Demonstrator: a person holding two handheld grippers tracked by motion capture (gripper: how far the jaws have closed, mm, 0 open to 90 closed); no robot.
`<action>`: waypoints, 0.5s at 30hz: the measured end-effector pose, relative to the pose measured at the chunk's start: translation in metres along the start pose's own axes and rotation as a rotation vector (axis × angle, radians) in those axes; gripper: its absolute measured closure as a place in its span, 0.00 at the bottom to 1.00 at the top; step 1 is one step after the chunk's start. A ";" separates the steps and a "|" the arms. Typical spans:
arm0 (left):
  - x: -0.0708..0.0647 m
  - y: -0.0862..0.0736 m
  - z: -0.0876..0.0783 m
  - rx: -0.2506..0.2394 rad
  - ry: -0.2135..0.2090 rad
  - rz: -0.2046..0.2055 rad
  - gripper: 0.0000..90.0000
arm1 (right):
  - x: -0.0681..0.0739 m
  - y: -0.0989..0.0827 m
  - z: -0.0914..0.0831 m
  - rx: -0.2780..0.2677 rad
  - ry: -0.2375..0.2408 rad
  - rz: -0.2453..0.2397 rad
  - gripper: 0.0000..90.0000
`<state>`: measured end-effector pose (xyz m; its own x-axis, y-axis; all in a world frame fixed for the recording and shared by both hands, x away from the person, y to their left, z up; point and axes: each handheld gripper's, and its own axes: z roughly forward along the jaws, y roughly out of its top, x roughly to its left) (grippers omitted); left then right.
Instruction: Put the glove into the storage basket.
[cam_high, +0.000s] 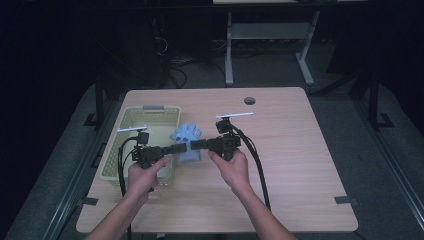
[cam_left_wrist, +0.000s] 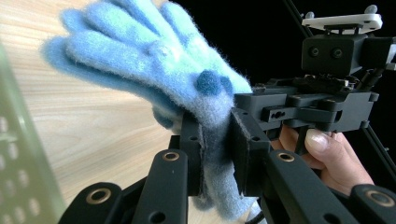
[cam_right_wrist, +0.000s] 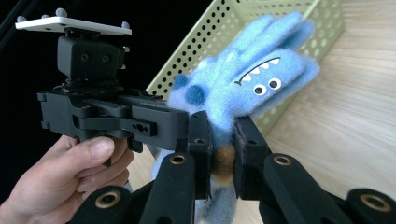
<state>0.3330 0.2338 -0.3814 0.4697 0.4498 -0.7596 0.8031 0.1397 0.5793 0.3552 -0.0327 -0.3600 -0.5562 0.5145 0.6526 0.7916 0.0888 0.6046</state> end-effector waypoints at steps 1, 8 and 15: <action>0.000 0.001 -0.002 0.000 0.004 0.001 0.84 | 0.001 0.000 0.001 0.000 0.002 -0.002 0.88; 0.006 0.003 -0.017 -0.015 0.016 -0.004 0.84 | 0.008 0.006 0.015 0.013 0.015 -0.004 0.88; 0.013 0.006 -0.031 -0.025 0.035 -0.020 0.84 | 0.012 0.011 0.032 0.021 0.039 -0.001 0.88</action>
<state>0.3329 0.2679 -0.3788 0.4401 0.4770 -0.7608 0.8026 0.1709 0.5715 0.3655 0.0014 -0.3601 -0.5660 0.4805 0.6699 0.7959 0.1069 0.5959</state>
